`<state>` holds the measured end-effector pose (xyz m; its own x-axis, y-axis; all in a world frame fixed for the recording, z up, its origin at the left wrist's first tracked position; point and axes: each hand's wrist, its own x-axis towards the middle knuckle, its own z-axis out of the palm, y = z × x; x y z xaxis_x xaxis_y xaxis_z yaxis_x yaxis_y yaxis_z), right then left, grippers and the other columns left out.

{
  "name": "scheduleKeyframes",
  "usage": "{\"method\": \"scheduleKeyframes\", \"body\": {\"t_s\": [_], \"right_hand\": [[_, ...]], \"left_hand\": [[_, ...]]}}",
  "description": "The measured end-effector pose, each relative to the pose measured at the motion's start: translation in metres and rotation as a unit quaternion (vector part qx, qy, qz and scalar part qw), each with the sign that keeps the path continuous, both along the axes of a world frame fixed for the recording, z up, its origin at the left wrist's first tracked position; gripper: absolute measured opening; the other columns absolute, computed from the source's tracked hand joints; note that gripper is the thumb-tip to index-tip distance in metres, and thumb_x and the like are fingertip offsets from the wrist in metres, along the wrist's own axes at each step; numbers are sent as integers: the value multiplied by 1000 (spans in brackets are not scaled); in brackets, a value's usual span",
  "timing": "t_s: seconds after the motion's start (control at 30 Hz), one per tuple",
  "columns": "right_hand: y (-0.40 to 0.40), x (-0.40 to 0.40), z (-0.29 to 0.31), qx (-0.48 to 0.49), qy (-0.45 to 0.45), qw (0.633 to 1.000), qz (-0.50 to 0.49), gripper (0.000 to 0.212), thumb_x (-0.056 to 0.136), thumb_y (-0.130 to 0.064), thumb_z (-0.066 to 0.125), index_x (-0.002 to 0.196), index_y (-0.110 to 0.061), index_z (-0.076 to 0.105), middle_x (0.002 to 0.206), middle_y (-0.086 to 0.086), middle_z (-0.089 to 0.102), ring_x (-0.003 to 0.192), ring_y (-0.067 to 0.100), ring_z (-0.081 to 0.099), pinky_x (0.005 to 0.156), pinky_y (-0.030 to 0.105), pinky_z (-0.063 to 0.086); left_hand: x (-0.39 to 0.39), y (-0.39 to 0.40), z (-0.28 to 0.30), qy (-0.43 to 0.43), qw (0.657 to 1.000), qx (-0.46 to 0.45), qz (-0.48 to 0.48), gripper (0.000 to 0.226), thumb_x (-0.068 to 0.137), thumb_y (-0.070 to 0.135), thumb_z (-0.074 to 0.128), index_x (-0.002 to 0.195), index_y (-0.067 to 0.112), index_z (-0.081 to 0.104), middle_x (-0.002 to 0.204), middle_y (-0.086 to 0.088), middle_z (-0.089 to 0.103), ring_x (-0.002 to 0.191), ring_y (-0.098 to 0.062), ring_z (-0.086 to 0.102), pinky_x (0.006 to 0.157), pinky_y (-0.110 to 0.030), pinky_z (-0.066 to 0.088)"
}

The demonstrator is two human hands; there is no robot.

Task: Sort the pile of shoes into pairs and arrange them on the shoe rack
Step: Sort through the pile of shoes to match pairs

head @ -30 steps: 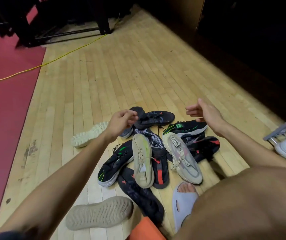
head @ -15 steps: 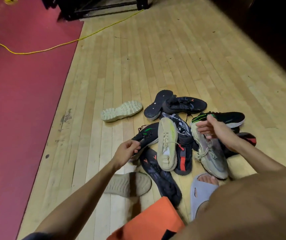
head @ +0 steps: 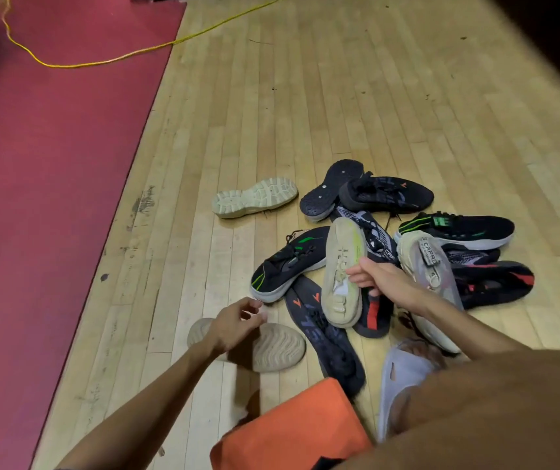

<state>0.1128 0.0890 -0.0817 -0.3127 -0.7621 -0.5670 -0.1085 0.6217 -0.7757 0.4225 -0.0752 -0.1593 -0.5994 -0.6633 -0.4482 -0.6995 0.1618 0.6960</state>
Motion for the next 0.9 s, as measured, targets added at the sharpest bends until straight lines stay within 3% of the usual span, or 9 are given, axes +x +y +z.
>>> {"method": "scheduleKeyframes", "body": {"t_s": [0.17, 0.27, 0.33, 0.4, 0.53, 0.67, 0.73, 0.8, 0.9], "right_hand": [[-9, 6, -2, 3, 4, 1000, 1, 42, 99, -61, 31, 105, -41, 68, 108, -16, 72, 104, 1, 64, 85, 24, 49], [-13, 12, -4, 5, 4, 1000, 0, 53, 84, -76, 32, 102, -42, 69, 106, -16, 73, 101, -1, 66, 81, 23, 49], [-16, 16, -5, 3, 5, 1000, 4, 61, 74, -81, 31, 101, -42, 70, 105, -15, 73, 98, -3, 66, 78, 22, 49], [-18, 19, -5, 1, 8, 1000, 7, 62, 73, -82, 31, 100, -41, 71, 104, -15, 74, 96, -3, 67, 78, 22, 49], [-18, 20, -7, 8, 15, 1000, 1, 50, 94, -67, 32, 106, -38, 71, 105, -14, 74, 100, 0, 66, 78, 23, 49], [-16, 21, -8, 7, 17, 1000, -9, 48, 101, -58, 33, 112, -32, 71, 105, -12, 74, 102, 4, 66, 78, 23, 49], [-16, 21, -7, 5, 11, 1000, -13, 45, 101, -57, 33, 110, -33, 70, 106, -10, 74, 103, 6, 66, 79, 25, 49], [-17, 22, -5, 0, 5, 1000, -21, 44, 102, -55, 32, 107, -33, 70, 107, -9, 73, 104, 7, 66, 80, 26, 49], [-18, 22, 0, -10, -4, 999, -36, 44, 103, -54, 30, 106, -34, 69, 107, -7, 74, 104, 8, 67, 84, 28, 51]], "left_hand": [[3, -1, -7, 0, 1000, 3, 0, 22, 81, 57, 66, 95, 41, 59, 96, 14, 68, 86, -1, 65, 78, -22, 52], [6, -2, -8, -6, 1000, 13, -12, 29, 78, 55, 67, 99, 37, 60, 100, 15, 68, 91, -5, 66, 82, -26, 52], [9, -1, -6, -8, 999, 38, -30, 43, 74, 52, 72, 109, 30, 60, 108, 13, 69, 99, -7, 66, 89, -29, 54], [13, 0, -4, -32, 994, 0, -101, 74, 64, 60, 72, 127, 24, 54, 121, 8, 63, 112, -12, 62, 96, -29, 49], [23, 7, -15, -142, 919, -183, -320, 121, 57, 74, 65, 155, 26, 13, 154, -3, 31, 136, -22, 35, 113, -41, 24], [26, 17, -30, -168, 850, -271, -419, 126, 61, 67, 70, 156, 22, 0, 154, -8, 27, 134, -26, 36, 114, -45, 25], [22, 16, -26, -151, 855, -271, -415, 120, 64, 66, 67, 155, 23, 3, 148, -5, 36, 127, -23, 42, 110, -41, 32], [19, 13, -18, -136, 884, -226, -385, 116, 65, 71, 63, 156, 25, 6, 146, -2, 39, 126, -20, 43, 108, -38, 33], [12, 15, -1, -105, 941, -77, -311, 111, 60, 58, 73, 153, 32, 19, 142, 6, 46, 125, -15, 48, 107, -31, 37]]}}
